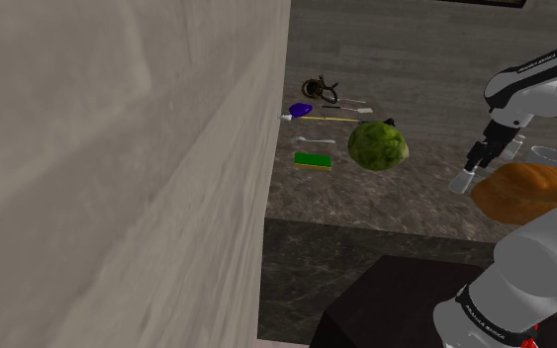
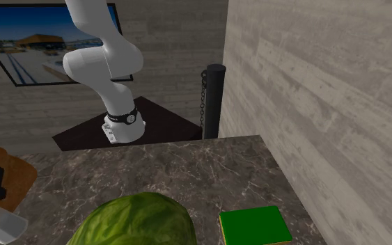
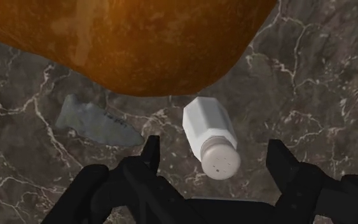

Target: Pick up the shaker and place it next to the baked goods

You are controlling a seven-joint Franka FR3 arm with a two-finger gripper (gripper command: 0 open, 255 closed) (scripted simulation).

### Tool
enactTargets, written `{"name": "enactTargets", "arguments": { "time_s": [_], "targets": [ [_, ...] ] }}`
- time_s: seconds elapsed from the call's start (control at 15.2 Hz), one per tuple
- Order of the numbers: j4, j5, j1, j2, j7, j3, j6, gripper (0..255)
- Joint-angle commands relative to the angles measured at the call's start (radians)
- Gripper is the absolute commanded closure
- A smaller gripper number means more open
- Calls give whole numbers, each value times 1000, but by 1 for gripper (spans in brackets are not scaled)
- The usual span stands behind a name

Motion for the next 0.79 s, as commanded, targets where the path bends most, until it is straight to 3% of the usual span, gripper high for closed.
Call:
{"name": "enactTargets", "arguments": {
  "time_s": [0.0, 0.13, 0.4, 0.73],
  "targets": [
    [-1, 0, 0, 0, 0, 0, 0, 0],
    [1, 1, 0, 2, -1, 0, 0, 0],
    [86, -31, -6, -60, 27, 22, -135, 0],
    [86, -31, -6, -60, 27, 22, -135, 0]
  ]
}}
